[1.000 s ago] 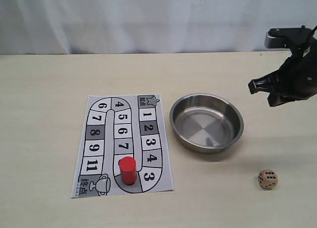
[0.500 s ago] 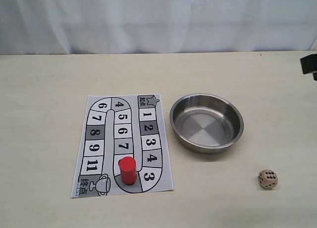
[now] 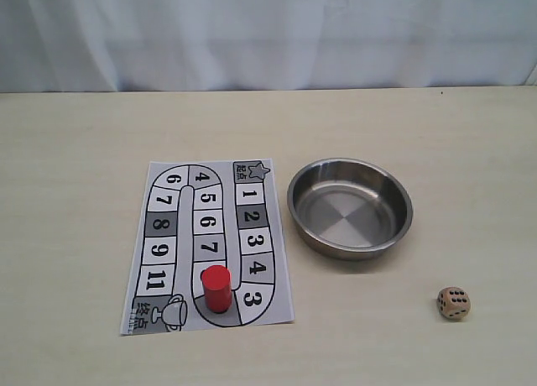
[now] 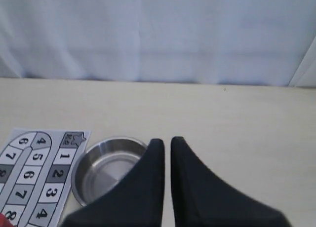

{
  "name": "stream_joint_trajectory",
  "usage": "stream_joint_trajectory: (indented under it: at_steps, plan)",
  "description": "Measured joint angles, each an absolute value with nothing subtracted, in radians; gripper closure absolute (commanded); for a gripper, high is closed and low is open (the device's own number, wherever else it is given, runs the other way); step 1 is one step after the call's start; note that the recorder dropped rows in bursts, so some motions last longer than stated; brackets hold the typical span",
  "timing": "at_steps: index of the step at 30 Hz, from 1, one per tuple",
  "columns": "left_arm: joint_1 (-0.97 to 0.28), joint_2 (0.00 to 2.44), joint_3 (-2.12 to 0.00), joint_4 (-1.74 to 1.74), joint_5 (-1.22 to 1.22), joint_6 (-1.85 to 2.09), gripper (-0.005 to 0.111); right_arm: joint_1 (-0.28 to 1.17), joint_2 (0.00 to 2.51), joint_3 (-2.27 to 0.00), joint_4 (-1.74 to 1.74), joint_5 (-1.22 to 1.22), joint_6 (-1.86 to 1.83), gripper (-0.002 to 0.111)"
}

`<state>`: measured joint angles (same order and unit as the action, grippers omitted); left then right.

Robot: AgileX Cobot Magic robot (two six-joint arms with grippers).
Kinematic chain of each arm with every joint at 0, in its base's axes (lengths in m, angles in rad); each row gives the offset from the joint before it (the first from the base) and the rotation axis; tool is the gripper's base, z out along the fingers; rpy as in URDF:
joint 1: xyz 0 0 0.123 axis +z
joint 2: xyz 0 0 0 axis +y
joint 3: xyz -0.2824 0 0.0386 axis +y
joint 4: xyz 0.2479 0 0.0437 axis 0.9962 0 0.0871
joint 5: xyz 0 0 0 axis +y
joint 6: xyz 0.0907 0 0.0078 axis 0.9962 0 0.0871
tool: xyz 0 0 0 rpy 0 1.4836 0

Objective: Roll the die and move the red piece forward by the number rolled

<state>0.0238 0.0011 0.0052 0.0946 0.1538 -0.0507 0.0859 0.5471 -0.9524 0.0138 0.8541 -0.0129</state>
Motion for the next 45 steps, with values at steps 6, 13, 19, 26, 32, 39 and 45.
stream_joint_trajectory:
  at_steps: [6, 13, 19, 26, 32, 39, 45]
  plan:
    - [0.024, 0.001, 0.005, 0.095, 0.154, -0.051, 0.107, 0.086, 0.370, -0.952, 0.014, 0.856, -0.013, 0.104]
    - [0.024, 0.001, 0.005, 0.095, 0.154, -0.051, 0.107, 0.086, 0.186, -0.952, 0.014, 0.856, -0.013, 0.104]
    - [0.024, 0.001, 0.005, 0.095, 0.154, -0.051, 0.107, 0.086, 0.045, -0.952, 0.014, 0.856, -0.013, 0.104]
    - [0.024, 0.001, 0.005, 0.095, 0.154, -0.051, 0.107, 0.086, 0.001, -0.969, 0.014, 0.932, -0.013, 0.104]
    - [0.024, 0.001, 0.005, 0.095, 0.154, -0.051, 0.107, 0.086, 0.001, -0.962, 0.007, 0.981, -0.013, 0.104]
    - [0.024, 0.001, 0.005, 0.095, 0.154, -0.051, 0.107, 0.086, 0.001, -0.826, 0.007, 0.891, -0.013, 0.104]
    - [0.024, 0.001, 0.005, 0.095, 0.154, -0.051, 0.107, 0.086, 0.004, -0.629, 0.007, 0.755, -0.013, 0.104]
